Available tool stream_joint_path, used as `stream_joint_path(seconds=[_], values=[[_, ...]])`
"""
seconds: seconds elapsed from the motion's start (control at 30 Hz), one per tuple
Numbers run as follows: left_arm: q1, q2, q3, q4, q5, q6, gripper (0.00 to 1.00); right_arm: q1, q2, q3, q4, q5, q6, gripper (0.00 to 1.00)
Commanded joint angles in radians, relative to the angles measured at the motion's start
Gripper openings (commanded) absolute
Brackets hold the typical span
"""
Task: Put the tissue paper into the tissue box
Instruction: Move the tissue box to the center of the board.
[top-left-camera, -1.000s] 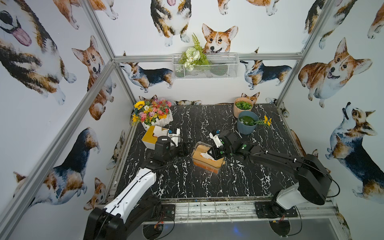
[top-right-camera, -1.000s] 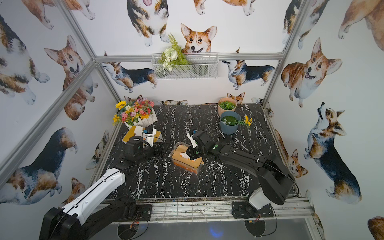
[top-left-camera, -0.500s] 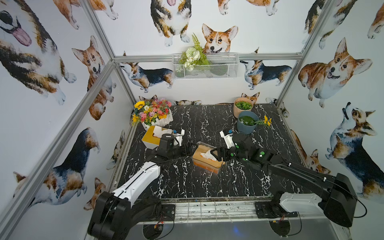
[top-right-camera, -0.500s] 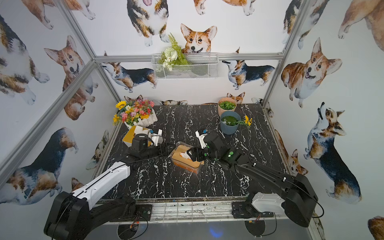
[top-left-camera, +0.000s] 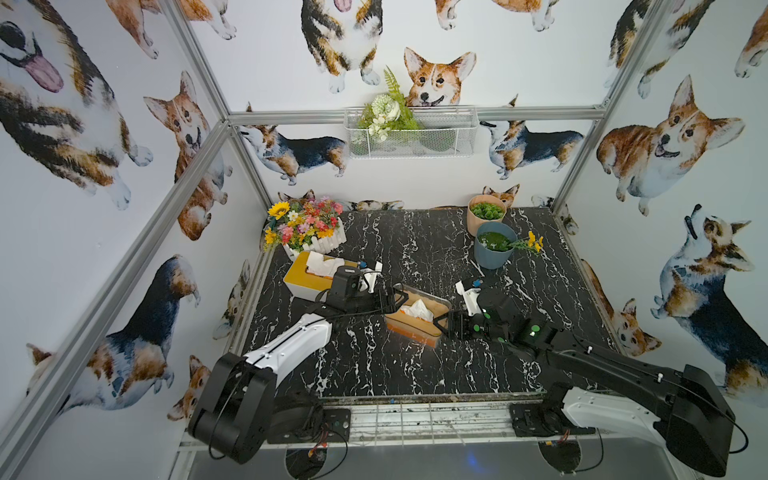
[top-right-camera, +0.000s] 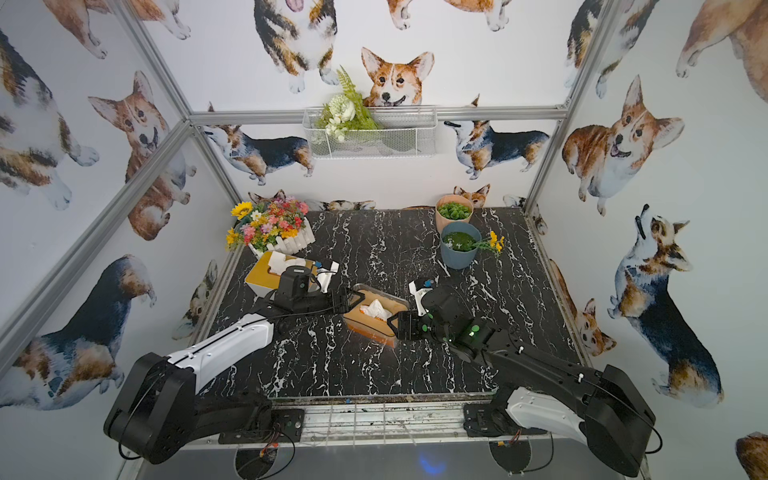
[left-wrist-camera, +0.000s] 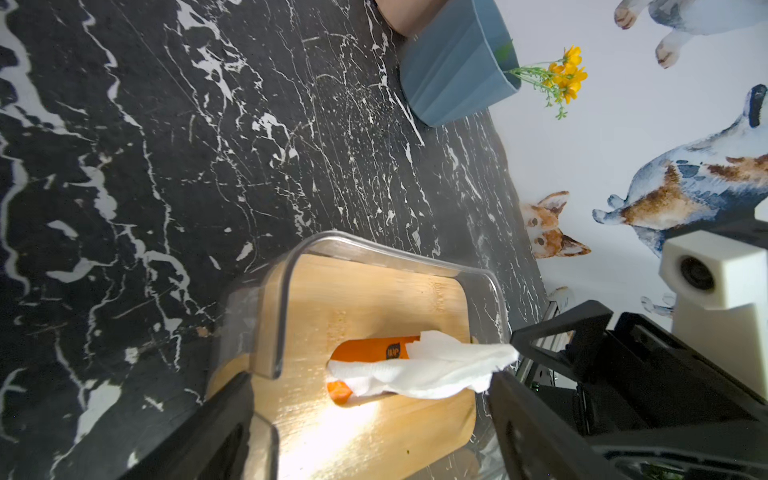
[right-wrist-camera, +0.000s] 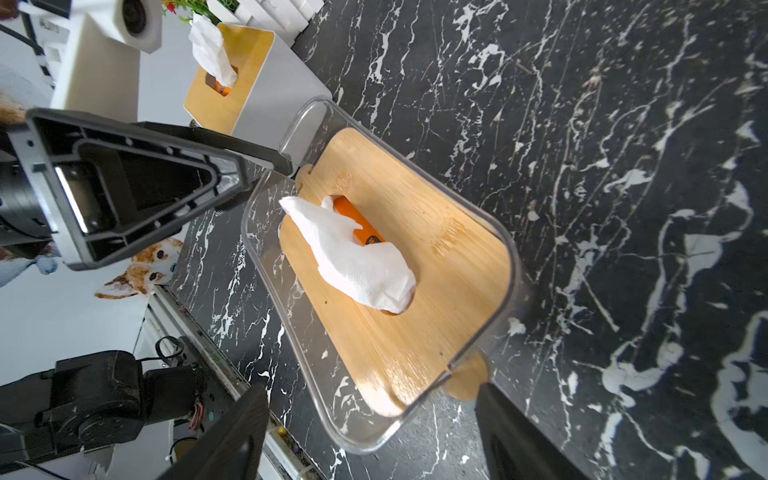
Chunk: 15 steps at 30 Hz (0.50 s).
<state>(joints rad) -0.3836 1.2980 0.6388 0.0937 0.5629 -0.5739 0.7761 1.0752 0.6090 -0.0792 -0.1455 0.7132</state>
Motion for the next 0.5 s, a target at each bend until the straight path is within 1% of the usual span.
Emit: stream_joint_path(seconds=[0.0,0.07,0.1,0.27,0.47], values=[[-0.015,0.016,0.009,0.039,0.017,-0.010,0.93,-0.001,0.028,0.004,0.099,-0.039,0.044,0.81],[-0.023,0.024,0.007,0.048,0.018,-0.018,0.93,-0.001,0.037,0.010,0.105,-0.039,0.047,0.81],[-0.027,0.027,0.005,0.053,0.019,-0.021,0.93,-0.004,0.079,0.019,0.102,-0.039,0.046,0.81],[-0.040,0.039,-0.001,0.073,0.018,-0.033,0.94,-0.022,0.125,0.056,0.117,-0.062,0.033,0.81],[-0.045,0.048,-0.006,0.104,0.010,-0.049,0.95,-0.112,0.183,0.092,0.196,-0.158,0.034,0.80]])
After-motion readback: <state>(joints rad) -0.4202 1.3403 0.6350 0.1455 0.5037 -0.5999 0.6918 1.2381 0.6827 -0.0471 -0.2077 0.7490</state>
